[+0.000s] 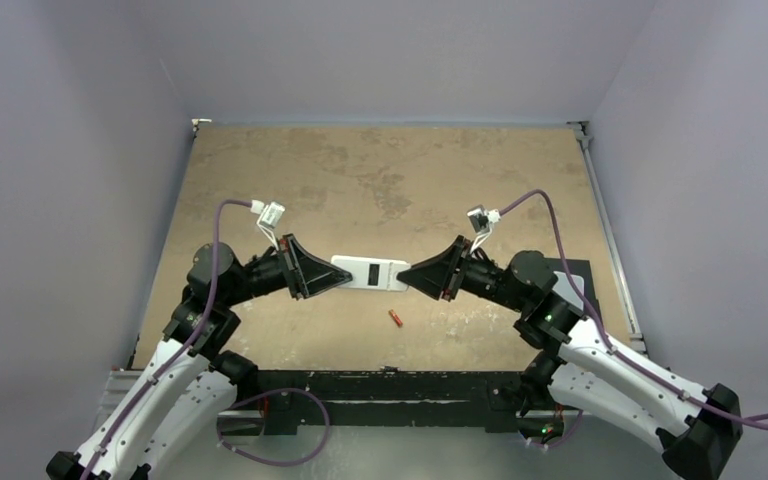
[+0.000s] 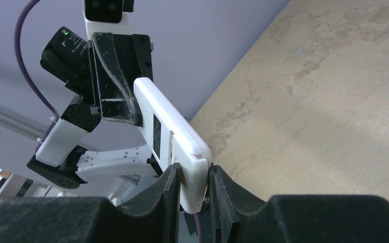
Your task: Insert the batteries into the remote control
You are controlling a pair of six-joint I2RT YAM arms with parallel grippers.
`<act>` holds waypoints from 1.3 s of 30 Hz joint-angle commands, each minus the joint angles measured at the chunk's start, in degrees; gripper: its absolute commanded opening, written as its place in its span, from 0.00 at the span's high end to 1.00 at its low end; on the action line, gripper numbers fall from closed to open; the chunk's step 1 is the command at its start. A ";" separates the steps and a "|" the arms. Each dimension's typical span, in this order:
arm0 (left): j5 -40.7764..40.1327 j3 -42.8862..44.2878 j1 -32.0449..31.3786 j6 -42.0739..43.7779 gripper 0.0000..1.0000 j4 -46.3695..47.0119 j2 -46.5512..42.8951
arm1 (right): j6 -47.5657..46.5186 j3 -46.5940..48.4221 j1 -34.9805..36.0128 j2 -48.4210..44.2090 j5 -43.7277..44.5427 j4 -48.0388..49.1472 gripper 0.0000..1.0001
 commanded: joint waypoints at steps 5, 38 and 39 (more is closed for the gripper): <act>-4.66 0.04 0.60 -0.61 1.00 3.50 0.76 | -0.30 -1.82 0.30 -5.17 -1.73 3.90 1.00; -13.10 6.14 0.60 9.33 1.00 -10.23 3.73 | -8.34 0.44 0.17 -4.89 13.55 -12.77 1.00; -13.41 6.36 0.60 9.86 1.00 -10.94 3.69 | -8.59 1.04 0.16 -3.40 13.81 -13.24 1.00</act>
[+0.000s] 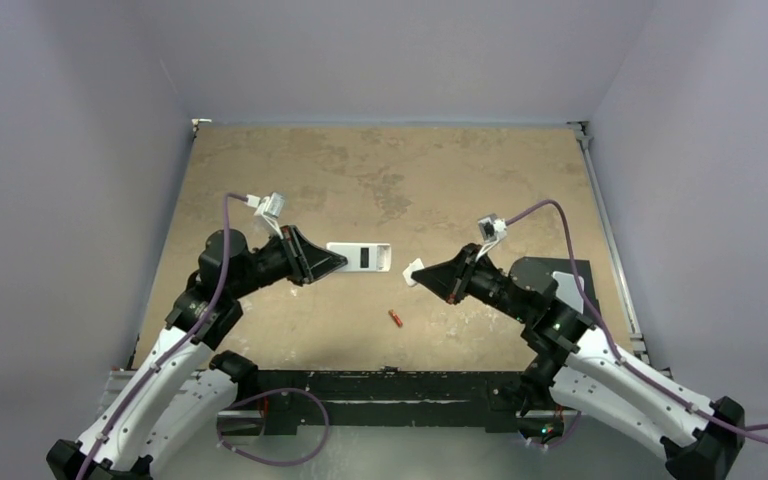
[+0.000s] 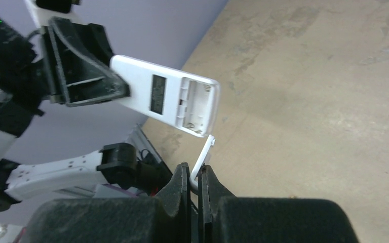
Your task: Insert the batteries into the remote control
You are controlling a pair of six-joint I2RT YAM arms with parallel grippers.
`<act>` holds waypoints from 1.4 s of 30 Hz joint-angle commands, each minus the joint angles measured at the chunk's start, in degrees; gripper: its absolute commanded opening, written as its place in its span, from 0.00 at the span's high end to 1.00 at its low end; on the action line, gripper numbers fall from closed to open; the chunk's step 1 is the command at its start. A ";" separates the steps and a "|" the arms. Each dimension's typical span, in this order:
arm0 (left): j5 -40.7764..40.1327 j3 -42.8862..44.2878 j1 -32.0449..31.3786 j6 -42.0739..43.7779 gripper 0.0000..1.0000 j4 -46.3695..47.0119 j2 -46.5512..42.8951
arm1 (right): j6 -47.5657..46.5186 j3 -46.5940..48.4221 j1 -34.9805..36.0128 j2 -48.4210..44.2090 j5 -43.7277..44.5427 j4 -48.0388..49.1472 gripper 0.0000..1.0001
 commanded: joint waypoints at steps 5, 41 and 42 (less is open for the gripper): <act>-2.88 3.13 0.21 5.73 1.00 -5.04 -0.56 | -4.13 4.60 -1.20 9.78 4.34 -2.52 1.00; 4.73 -3.05 0.21 7.14 1.00 -7.21 -2.29 | -7.19 8.49 -17.18 43.37 -12.73 10.20 1.00; 4.94 -3.08 0.21 7.14 1.00 -7.18 -2.29 | -7.19 8.49 -17.60 43.96 -13.28 10.67 1.00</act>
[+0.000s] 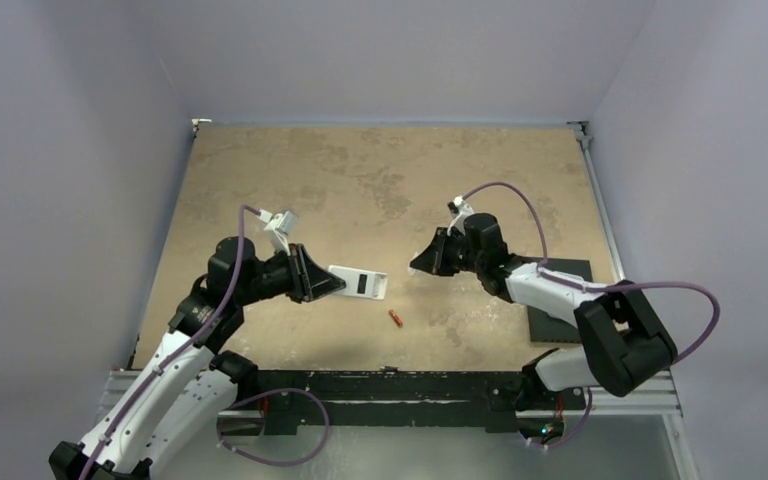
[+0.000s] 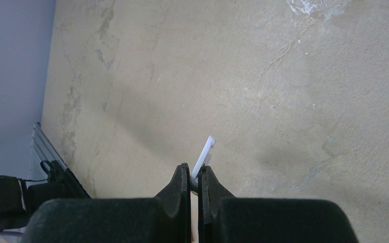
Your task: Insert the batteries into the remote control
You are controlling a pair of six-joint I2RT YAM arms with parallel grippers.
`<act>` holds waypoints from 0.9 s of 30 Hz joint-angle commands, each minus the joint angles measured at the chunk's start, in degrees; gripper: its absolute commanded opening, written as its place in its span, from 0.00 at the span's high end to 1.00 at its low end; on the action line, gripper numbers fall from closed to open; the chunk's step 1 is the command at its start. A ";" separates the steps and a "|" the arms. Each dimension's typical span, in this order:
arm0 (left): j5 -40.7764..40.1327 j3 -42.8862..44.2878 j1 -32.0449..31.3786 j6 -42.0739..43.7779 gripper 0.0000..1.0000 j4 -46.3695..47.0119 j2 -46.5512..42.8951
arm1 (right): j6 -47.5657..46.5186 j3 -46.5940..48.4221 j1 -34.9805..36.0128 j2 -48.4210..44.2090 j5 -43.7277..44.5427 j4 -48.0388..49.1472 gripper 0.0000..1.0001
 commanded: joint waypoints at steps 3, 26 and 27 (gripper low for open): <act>2.85 -0.47 0.21 0.71 1.00 1.68 -0.73 | -1.18 2.91 -2.15 4.27 -5.50 4.92 1.00; 5.38 -3.59 0.21 -1.39 1.00 4.65 -0.77 | -1.16 2.98 -6.08 14.37 -9.63 9.24 0.86; 5.40 -3.69 0.21 -1.52 1.00 4.82 -0.71 | -1.24 2.98 -6.30 14.52 -9.83 9.24 0.83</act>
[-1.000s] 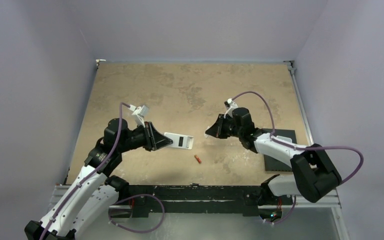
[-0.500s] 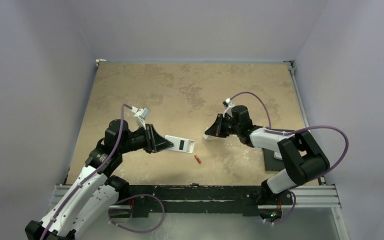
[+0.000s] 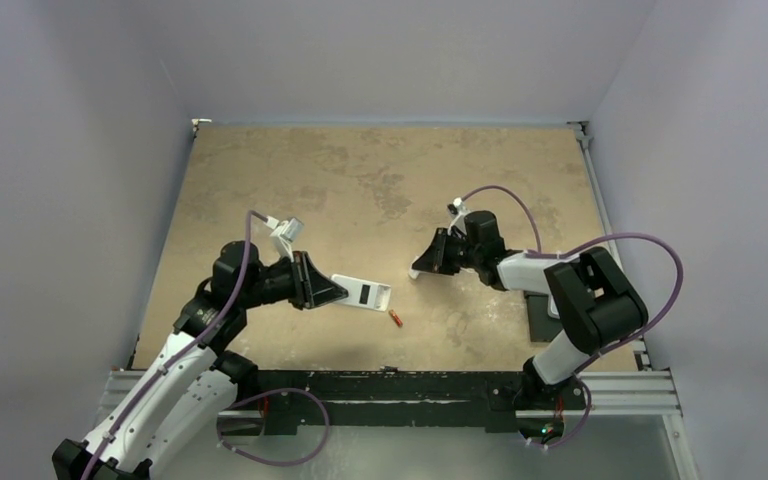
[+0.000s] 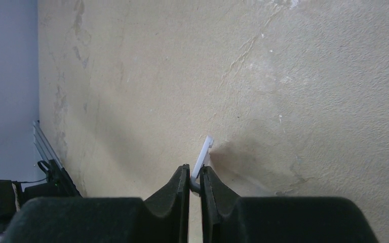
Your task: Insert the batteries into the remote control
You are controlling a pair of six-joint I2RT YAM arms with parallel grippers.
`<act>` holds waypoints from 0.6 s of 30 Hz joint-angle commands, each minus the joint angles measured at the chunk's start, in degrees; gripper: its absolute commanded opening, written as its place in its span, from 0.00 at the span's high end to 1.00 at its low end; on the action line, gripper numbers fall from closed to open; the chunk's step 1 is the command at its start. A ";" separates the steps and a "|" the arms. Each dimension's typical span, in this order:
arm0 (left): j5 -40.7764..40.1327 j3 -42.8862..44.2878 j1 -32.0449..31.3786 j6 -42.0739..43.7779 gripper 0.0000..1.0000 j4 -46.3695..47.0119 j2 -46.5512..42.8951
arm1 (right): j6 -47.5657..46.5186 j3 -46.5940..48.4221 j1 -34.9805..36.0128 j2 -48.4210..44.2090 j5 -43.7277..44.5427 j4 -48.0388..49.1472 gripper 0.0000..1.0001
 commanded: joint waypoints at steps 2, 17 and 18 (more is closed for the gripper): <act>1.45 -0.82 0.21 -1.25 1.00 3.64 -0.20 | -1.40 1.47 -1.40 0.77 -2.00 1.96 0.76; -0.04 -1.31 0.21 -1.23 1.00 3.76 1.55 | -5.92 2.02 -2.22 -6.50 6.51 -8.33 0.49; -0.23 -1.31 0.21 -1.23 1.00 3.76 1.66 | -6.30 1.97 -2.29 -7.78 7.46 -9.31 0.49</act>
